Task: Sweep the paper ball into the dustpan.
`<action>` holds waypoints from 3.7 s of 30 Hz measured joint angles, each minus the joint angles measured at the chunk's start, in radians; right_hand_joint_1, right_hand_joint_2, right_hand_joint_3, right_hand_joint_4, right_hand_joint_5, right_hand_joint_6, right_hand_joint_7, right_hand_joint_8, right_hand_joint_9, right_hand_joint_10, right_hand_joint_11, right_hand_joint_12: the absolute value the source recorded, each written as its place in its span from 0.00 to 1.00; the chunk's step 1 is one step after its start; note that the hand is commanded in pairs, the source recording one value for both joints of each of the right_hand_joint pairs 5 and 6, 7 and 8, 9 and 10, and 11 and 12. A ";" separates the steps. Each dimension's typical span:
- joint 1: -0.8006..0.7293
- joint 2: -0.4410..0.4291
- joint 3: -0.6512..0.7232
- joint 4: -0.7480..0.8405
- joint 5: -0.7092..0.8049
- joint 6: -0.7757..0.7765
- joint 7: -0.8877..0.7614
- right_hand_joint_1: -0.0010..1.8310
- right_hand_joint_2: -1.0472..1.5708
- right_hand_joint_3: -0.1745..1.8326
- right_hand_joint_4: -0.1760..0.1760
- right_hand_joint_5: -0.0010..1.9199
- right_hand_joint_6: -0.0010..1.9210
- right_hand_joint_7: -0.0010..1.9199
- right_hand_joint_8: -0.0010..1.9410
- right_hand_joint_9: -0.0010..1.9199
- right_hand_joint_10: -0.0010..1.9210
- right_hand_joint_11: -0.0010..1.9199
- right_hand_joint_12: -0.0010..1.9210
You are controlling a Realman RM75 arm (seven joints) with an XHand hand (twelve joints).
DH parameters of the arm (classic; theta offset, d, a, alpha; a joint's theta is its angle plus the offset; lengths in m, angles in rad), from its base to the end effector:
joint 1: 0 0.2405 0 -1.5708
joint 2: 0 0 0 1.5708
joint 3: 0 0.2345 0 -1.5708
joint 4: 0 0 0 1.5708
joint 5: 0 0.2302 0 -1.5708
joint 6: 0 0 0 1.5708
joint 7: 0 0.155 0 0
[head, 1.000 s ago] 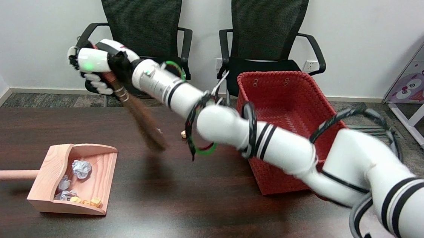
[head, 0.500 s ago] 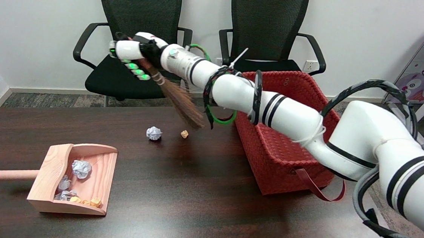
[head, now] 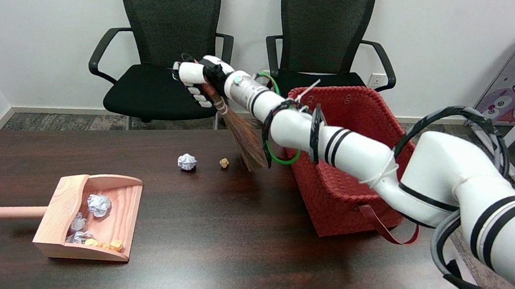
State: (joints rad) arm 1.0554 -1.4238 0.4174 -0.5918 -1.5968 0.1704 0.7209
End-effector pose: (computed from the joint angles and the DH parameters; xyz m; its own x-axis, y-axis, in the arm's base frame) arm -0.1860 -0.5533 0.1382 0.3290 -0.3280 0.8855 -0.9391 -0.0152 0.3432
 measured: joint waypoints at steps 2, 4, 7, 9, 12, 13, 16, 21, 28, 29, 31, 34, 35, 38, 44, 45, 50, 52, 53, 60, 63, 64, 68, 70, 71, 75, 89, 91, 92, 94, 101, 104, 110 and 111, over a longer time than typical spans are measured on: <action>-0.014 -0.005 -0.009 0.011 0.000 0.023 0.013 0.47 0.75 1.00 0.48 1.00 1.00 1.00 0.99 1.00 1.00 1.00 1.00; -0.027 -0.011 -0.019 0.021 -0.002 0.050 0.028 0.47 0.75 1.00 0.48 1.00 1.00 1.00 0.99 1.00 1.00 1.00 1.00; -0.046 -0.020 -0.032 0.031 -0.010 0.089 0.049 0.47 0.75 1.00 0.48 1.00 1.00 1.00 0.99 1.00 1.00 1.00 1.00; -0.058 -0.028 -0.039 0.036 -0.017 0.114 0.063 0.47 0.74 1.00 0.48 1.00 1.00 1.00 0.99 1.00 1.00 1.00 1.00; -0.078 -0.043 -0.051 0.043 -0.030 0.157 0.087 0.47 0.74 1.00 0.48 1.00 1.00 1.00 0.99 1.00 1.00 1.00 1.00; -0.083 -0.047 -0.055 0.044 -0.034 0.169 0.095 0.47 0.74 1.00 0.48 1.00 1.00 1.00 0.99 1.00 1.00 1.00 1.00; -0.098 -0.058 -0.065 0.041 -0.043 0.204 0.118 0.47 0.75 1.00 0.48 1.00 1.00 1.00 0.99 1.00 1.00 1.00 1.00; -0.122 -0.071 -0.079 0.012 -0.054 0.256 0.148 0.47 0.75 1.00 0.48 1.00 1.00 1.00 0.99 1.00 1.00 1.00 1.00; -0.159 -0.079 -0.092 -0.062 -0.065 0.315 0.189 0.48 0.74 1.00 0.48 1.00 1.00 1.00 0.99 1.00 1.00 1.00 1.00; -0.166 -0.079 -0.093 -0.076 -0.067 0.323 0.197 0.48 0.75 0.99 0.48 1.00 1.00 1.00 0.99 1.00 1.00 1.00 1.00; -0.177 -0.078 -0.095 -0.101 -0.069 0.336 0.213 0.48 0.75 0.98 0.48 1.00 1.00 1.00 0.99 1.00 1.00 1.00 1.00; -0.198 -0.074 -0.098 -0.140 -0.072 0.349 0.237 0.48 0.76 0.96 0.48 1.00 1.00 1.00 0.99 1.00 1.00 1.00 1.00; -0.202 -0.072 -0.098 -0.149 -0.072 0.352 0.241 0.48 0.77 0.95 0.48 1.00 1.00 1.00 0.99 1.00 1.00 1.00 1.00; -0.224 -0.062 -0.099 -0.197 -0.073 0.357 0.260 0.48 0.78 0.93 0.48 1.00 1.00 1.00 0.99 1.00 1.00 1.00 1.00; -0.271 -0.027 -0.084 -0.302 -0.070 0.350 0.283 0.48 0.80 0.90 0.47 1.00 1.00 1.00 0.99 1.00 1.00 1.00 1.00; -0.281 -0.018 -0.078 -0.326 -0.065 0.346 0.287 0.48 0.80 0.90 0.47 1.00 1.00 1.00 0.99 1.00 1.00 1.00 1.00; -0.330 0.025 -0.055 -0.436 -0.023 0.323 0.309 0.48 0.80 0.89 0.48 1.00 1.00 1.00 0.99 1.00 1.00 1.00 1.00; -0.346 0.039 -0.048 -0.471 -0.005 0.314 0.323 0.48 0.81 0.89 0.48 1.00 1.00 1.00 0.99 1.00 1.00 1.00 1.00; -0.358 0.049 -0.042 -0.496 0.008 0.309 0.334 0.48 0.80 0.89 0.48 1.00 1.00 1.00 0.99 1.00 1.00 1.00 1.00; -0.415 0.095 0.001 -0.628 0.064 0.283 0.411 0.49 0.81 0.89 0.47 1.00 1.00 1.00 0.99 1.00 1.00 1.00 1.00; -0.431 0.109 0.022 -0.675 0.075 0.277 0.445 0.49 0.81 0.88 0.47 1.00 1.00 1.00 0.99 1.00 1.00 1.00 1.00; -0.436 0.114 0.029 -0.691 0.075 0.277 0.456 0.48 0.81 0.88 0.47 1.00 1.00 1.00 0.99 1.00 1.00 1.00 1.00; -0.447 0.127 0.051 -0.733 0.061 0.286 0.495 0.48 0.81 0.88 0.47 1.00 1.00 1.00 0.99 1.00 1.00 1.00 1.00; -0.448 0.134 0.063 -0.753 0.041 0.301 0.523 0.48 0.81 0.88 0.47 1.00 1.00 1.00 0.99 1.00 1.00 1.00 1.00; -0.448 0.137 0.068 -0.759 0.032 0.309 0.534 0.48 0.81 0.88 0.47 1.00 1.00 1.00 0.99 1.00 1.00 1.00 1.00; -0.437 0.146 0.083 -0.773 -0.008 0.337 0.574 0.48 0.81 0.89 0.46 1.00 1.00 1.00 0.99 1.00 1.00 1.00 1.00; -0.262 0.122 0.028 -0.560 -0.213 0.363 0.647 0.46 0.79 0.95 0.47 1.00 1.00 1.00 0.99 1.00 1.00 1.00 1.00; -0.228 0.110 0.009 -0.508 -0.260 0.365 0.654 0.46 0.81 0.95 0.47 1.00 1.00 1.00 0.99 1.00 1.00 1.00 1.00; -0.212 0.103 -0.002 -0.480 -0.285 0.368 0.659 0.46 0.82 0.95 0.47 1.00 1.00 1.00 0.99 1.00 1.00 1.00 1.00; -0.179 0.087 -0.024 -0.420 -0.338 0.375 0.670 0.46 0.84 0.95 0.48 1.00 1.00 1.00 0.99 1.00 1.00 1.00 1.00; -0.081 0.008 -0.117 -0.190 -0.512 0.433 0.738 0.45 0.87 0.96 0.49 1.00 1.00 1.00 0.99 1.00 1.00 1.00 1.00; -0.051 -0.027 -0.150 -0.105 -0.584 0.459 0.764 0.45 0.87 0.97 0.49 1.00 1.00 1.00 0.99 1.00 1.00 1.00 1.00; -0.017 -0.090 -0.199 0.026 -0.716 0.498 0.797 0.45 0.87 0.98 0.49 1.00 1.00 1.00 0.99 1.00 1.00 1.00 1.00; -0.015 -0.100 -0.206 0.045 -0.738 0.503 0.801 0.46 0.86 0.99 0.49 1.00 1.00 1.00 0.99 1.00 1.00 1.00 1.00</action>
State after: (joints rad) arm 1.0402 -1.5240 0.2112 -0.5464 -2.3353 0.6735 1.5215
